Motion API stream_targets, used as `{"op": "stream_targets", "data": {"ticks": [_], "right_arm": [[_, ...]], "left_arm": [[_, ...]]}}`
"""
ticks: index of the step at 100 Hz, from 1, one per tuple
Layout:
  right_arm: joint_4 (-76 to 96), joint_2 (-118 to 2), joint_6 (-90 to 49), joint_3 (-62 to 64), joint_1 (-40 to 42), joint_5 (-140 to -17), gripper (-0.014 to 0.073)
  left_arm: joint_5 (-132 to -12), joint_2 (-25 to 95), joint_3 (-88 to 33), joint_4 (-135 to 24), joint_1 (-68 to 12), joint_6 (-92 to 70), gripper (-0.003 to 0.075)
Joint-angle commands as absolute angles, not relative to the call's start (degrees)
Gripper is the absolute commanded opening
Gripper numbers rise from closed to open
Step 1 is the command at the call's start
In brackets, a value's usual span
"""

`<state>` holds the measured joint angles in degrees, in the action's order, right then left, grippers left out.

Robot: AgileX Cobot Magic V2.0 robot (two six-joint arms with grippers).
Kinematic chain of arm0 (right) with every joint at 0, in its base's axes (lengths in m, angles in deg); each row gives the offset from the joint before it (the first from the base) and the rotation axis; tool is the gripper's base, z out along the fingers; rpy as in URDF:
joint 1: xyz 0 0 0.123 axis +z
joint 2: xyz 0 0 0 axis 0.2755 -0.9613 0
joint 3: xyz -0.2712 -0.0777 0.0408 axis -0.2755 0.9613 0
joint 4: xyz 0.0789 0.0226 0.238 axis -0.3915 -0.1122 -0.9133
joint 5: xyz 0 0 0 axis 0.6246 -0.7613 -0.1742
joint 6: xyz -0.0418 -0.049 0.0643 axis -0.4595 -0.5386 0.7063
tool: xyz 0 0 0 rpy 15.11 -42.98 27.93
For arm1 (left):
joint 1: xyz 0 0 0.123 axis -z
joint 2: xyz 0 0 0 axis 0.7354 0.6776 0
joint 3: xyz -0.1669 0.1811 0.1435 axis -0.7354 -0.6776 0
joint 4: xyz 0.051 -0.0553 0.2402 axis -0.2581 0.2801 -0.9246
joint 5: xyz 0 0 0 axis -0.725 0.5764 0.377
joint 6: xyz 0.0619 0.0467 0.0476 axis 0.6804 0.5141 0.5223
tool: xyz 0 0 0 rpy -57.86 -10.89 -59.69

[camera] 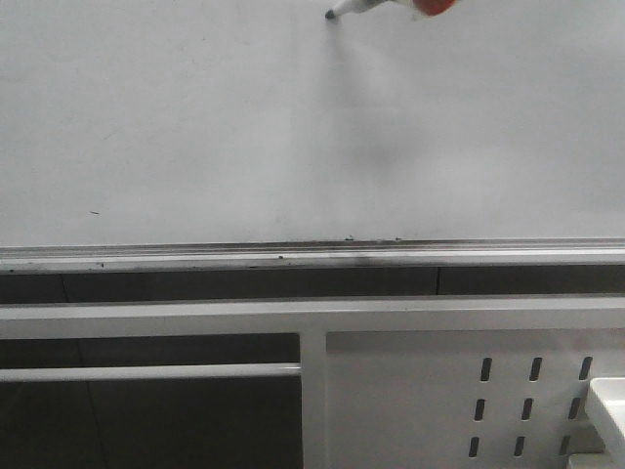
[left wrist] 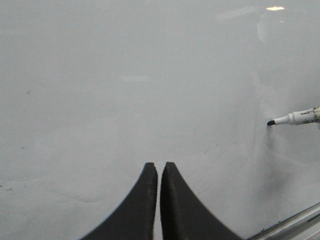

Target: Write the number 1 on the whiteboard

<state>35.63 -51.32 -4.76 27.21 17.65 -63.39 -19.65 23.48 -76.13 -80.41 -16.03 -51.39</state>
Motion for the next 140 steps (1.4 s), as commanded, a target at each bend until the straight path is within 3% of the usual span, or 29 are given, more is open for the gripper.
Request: {"op": "stream_targets", "data": {"ticks": [1, 100, 114, 140], "right_arm": [[36.1, -51.0, -5.3, 25.2, 15.9, -57.7, -0.0068], [35.0, -60.5, -5.3, 25.4, 16.2, -64.5, -0.0069], [34.7, -58.0, -5.3, 25.4, 22.2, -66.5, -0.0070], [30.9, -54.3, -5.3, 22.1, 36.0, -84.0, -0.0069]], "left_arm": [[-14.7, 23.7, -74.6, -79.9, -15.8, -51.5, -0.0020], [-14.3, 23.7, -74.6, -79.9, -15.8, -51.5, -0.0020], [-14.3, 23.7, -74.6, -83.6, -15.8, -51.5, -0.0020], [-13.3, 23.7, -74.5, -115.0, -15.8, -51.5, 0.0000]]}}
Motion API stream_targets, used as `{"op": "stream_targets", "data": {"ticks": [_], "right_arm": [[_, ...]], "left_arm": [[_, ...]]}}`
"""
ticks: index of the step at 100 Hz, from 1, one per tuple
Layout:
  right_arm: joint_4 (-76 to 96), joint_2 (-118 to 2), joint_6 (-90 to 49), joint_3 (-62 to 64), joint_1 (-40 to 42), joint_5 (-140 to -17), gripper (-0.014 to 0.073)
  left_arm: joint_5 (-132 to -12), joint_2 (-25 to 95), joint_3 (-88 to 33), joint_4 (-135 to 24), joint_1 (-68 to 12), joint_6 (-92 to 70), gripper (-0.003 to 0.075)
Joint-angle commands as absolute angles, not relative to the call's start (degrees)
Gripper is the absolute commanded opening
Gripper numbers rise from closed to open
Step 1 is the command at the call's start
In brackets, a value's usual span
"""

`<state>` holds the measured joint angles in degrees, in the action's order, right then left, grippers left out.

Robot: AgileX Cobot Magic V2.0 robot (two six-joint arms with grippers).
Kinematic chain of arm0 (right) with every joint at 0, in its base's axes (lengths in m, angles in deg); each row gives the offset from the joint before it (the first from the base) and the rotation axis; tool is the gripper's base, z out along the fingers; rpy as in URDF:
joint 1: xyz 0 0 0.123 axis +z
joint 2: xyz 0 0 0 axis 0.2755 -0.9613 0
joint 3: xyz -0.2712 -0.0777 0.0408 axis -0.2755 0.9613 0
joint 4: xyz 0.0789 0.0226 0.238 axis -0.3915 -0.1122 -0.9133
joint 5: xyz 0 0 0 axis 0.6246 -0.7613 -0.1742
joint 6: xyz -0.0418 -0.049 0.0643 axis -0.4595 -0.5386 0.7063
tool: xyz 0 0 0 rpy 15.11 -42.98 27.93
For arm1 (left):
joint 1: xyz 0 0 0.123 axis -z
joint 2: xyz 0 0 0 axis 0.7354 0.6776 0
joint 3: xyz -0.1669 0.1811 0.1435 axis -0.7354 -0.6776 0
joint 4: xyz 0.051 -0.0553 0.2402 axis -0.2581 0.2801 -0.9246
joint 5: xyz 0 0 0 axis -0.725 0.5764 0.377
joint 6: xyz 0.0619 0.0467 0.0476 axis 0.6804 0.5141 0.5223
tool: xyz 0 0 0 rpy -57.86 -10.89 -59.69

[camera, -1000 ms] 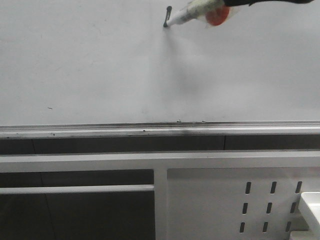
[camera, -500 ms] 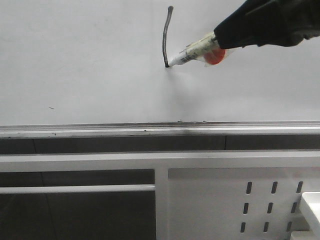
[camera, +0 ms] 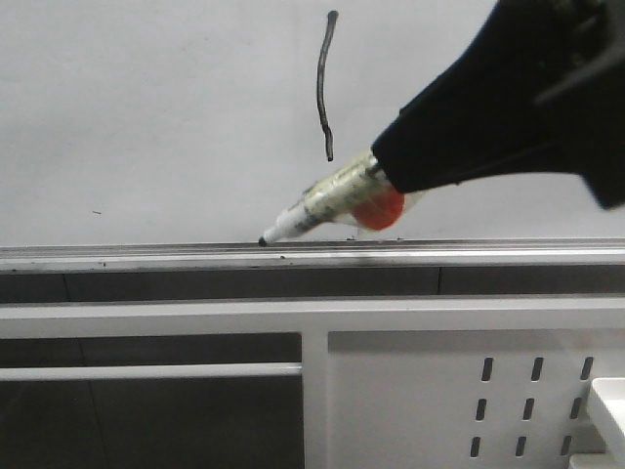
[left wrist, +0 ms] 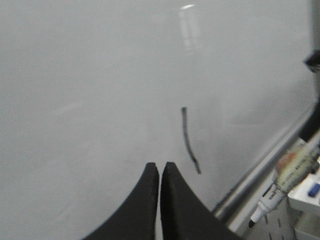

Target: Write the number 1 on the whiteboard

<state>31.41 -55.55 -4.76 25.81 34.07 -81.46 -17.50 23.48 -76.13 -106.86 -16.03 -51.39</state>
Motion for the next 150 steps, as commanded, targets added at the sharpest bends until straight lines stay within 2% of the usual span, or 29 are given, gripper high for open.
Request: {"op": "stream_targets", "data": {"ticks": [1, 8, 18, 26, 43, 83, 150], "right_arm": [[30.9, -54.3, -5.3, 21.5, 36.1, -85.6, -0.0069], [30.9, -54.4, -5.3, 18.8, 36.0, -89.3, -0.0069], [31.1, -54.4, -5.3, 14.6, 35.8, -93.8, -0.0069], [31.3, -55.0, -5.3, 11.8, 35.8, -97.3, -0.0069], [31.3, -58.0, -5.3, 8.1, 35.8, -102.8, -0.0069], [30.8, -62.9, -7.4, 2.3, 36.0, -102.9, -0.0069], [30.6, -68.1, -9.1, -1.4, 37.6, -101.9, -0.0069]], "left_arm": [[-13.5, 23.7, -74.5, -115.8, -15.8, -51.5, 0.0004], [-14.8, 23.7, -74.5, -118.7, -15.8, -51.5, 0.0088], [-15.9, 23.7, -74.5, -119.6, -15.8, -51.5, 0.0267], [-16.3, 23.7, -74.5, -119.9, -15.8, -51.5, 0.0337], [-16.3, 26.1, -73.4, -124.2, -15.8, -51.7, 0.0323], [-11.0, 38.6, -68.0, -124.3, -15.8, -53.2, 0.0314], [-4.1, 47.8, -66.3, -122.8, -15.7, -53.4, 0.0314]]}}
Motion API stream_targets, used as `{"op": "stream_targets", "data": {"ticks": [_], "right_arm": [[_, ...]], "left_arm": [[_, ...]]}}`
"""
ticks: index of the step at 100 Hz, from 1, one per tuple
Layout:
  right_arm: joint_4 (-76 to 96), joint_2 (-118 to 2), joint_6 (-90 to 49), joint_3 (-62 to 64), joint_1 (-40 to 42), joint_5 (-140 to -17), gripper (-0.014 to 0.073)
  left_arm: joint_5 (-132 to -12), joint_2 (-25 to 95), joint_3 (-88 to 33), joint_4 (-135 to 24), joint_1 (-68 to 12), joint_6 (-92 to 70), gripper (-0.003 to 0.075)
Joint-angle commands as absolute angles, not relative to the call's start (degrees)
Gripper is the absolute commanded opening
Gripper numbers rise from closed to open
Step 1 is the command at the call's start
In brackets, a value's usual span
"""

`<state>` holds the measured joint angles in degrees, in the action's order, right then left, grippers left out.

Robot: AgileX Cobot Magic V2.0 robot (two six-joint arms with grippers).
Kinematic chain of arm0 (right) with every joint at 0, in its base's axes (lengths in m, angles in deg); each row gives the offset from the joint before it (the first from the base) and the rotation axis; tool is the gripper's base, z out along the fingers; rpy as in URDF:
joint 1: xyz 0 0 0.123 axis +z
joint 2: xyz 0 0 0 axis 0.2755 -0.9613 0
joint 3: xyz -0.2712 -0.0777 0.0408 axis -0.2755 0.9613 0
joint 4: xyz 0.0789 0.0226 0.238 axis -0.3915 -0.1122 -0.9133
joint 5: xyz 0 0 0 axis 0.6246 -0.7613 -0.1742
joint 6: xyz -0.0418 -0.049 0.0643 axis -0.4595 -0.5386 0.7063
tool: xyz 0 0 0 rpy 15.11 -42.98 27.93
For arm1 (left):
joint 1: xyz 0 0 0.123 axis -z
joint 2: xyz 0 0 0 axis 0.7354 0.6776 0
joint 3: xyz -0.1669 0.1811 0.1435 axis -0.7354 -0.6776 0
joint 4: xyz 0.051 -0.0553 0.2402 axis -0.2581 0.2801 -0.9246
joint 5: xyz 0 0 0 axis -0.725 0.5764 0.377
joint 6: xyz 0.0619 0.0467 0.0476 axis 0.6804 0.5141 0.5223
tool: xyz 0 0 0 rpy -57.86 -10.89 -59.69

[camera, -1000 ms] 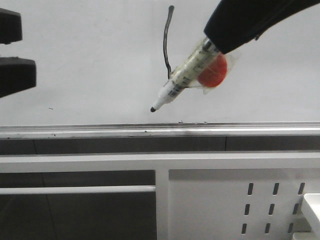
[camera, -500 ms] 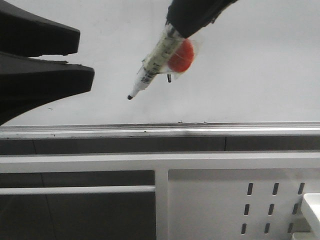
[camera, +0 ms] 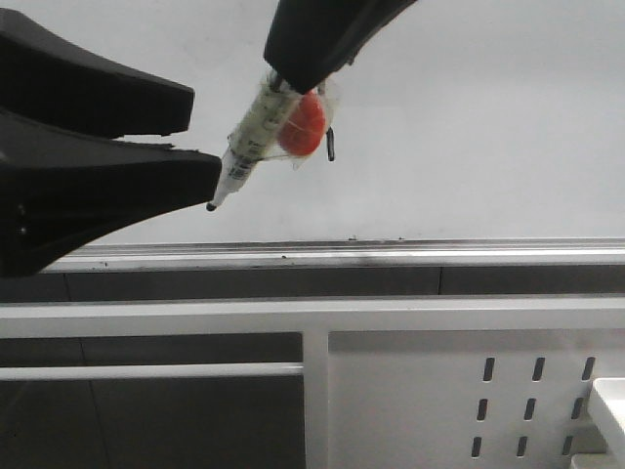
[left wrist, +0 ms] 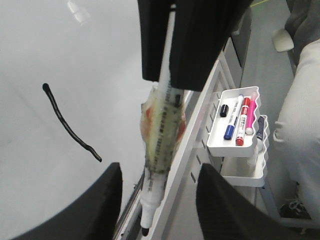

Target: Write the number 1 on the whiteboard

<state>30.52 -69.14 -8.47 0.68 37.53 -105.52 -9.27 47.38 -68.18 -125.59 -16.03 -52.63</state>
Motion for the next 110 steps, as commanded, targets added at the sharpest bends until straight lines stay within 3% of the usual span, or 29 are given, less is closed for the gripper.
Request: {"op": "stream_targets", "data": {"ticks": [1, 97, 105, 110], "right_arm": [[30.6, -68.1, -9.1, -1.4, 37.6, -101.9, -0.0069], [30.2, -68.1, -9.1, -1.4, 37.7, -100.4, -0.0069], [29.7, -68.1, -9.1, -1.4, 37.7, -100.4, -0.0069], [29.7, -68.1, -9.1, -1.4, 37.7, -100.4, -0.0069]], "left_arm": [[-4.1, 47.8, -66.3, -122.8, -15.7, -53.4, 0.0314], [-4.1, 52.3, -63.4, -122.7, -15.7, -53.4, 0.0309], [-4.1, 52.3, -63.4, -122.3, -15.7, -53.4, 0.0237], [-4.1, 52.3, -63.4, -122.3, -15.7, -53.4, 0.0119]]}}
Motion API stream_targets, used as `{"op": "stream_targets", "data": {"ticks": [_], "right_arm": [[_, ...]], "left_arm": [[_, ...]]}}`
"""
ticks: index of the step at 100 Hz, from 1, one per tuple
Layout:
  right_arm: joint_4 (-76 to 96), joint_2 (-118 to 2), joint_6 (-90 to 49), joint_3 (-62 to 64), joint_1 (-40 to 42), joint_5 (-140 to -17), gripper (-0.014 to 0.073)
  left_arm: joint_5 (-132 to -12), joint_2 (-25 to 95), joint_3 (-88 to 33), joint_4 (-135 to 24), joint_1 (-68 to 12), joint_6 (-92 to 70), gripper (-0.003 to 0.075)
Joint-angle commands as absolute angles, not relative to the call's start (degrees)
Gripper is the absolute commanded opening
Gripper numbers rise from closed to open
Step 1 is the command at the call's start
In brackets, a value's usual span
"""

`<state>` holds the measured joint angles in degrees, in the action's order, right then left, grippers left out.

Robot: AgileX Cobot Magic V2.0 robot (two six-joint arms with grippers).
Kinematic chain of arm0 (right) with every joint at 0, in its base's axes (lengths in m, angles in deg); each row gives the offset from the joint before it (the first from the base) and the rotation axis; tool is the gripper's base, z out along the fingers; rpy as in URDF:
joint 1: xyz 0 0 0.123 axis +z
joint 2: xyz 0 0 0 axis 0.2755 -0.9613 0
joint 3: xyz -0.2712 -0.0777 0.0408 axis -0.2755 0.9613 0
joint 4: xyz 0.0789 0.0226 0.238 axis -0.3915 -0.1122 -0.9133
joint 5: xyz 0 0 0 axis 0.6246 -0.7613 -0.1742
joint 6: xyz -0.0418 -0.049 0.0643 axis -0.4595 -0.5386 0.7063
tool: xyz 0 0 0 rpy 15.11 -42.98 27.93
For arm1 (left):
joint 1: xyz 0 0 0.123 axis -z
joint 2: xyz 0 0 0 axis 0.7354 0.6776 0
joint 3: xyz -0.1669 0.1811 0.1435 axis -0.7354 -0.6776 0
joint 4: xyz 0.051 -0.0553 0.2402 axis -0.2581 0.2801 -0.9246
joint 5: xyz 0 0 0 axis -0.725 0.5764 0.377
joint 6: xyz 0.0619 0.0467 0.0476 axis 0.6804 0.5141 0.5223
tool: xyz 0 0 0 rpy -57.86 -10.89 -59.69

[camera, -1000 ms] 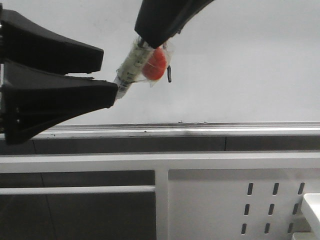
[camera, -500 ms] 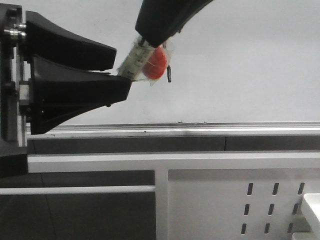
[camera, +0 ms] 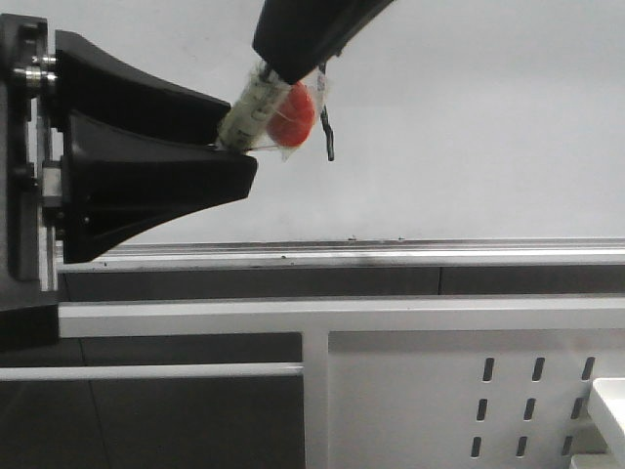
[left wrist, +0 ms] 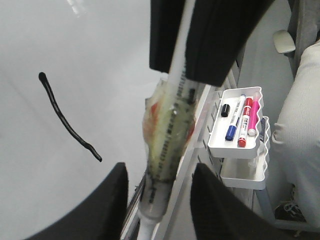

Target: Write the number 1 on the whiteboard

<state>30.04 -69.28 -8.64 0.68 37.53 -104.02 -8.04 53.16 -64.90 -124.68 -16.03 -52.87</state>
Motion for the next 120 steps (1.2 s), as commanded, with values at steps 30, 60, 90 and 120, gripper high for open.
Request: {"op": "stream_targets", "data": {"ticks": [30, 60, 90, 120], "right_arm": [[28.5, -68.1, -9.1, -1.4, 37.7, -100.6, -0.0069], [28.0, -68.1, -10.3, -3.7, 37.7, -100.8, 0.0361], [30.6, -67.3, -10.3, -6.7, 37.7, -99.8, 0.0542], [36.6, -59.8, -9.7, -7.3, 37.7, -113.2, -0.0069]], "left_arm": [[-4.0, 52.3, -63.4, -121.6, -15.7, -53.4, -0.0020], [-3.0, 52.3, -63.4, -121.2, -15.7, -53.4, -0.0020], [-1.5, 52.3, -63.5, -119.0, -15.7, -53.4, -0.0020], [8.7, 52.3, -74.2, -103.5, -15.7, -53.4, -0.0020]]}}
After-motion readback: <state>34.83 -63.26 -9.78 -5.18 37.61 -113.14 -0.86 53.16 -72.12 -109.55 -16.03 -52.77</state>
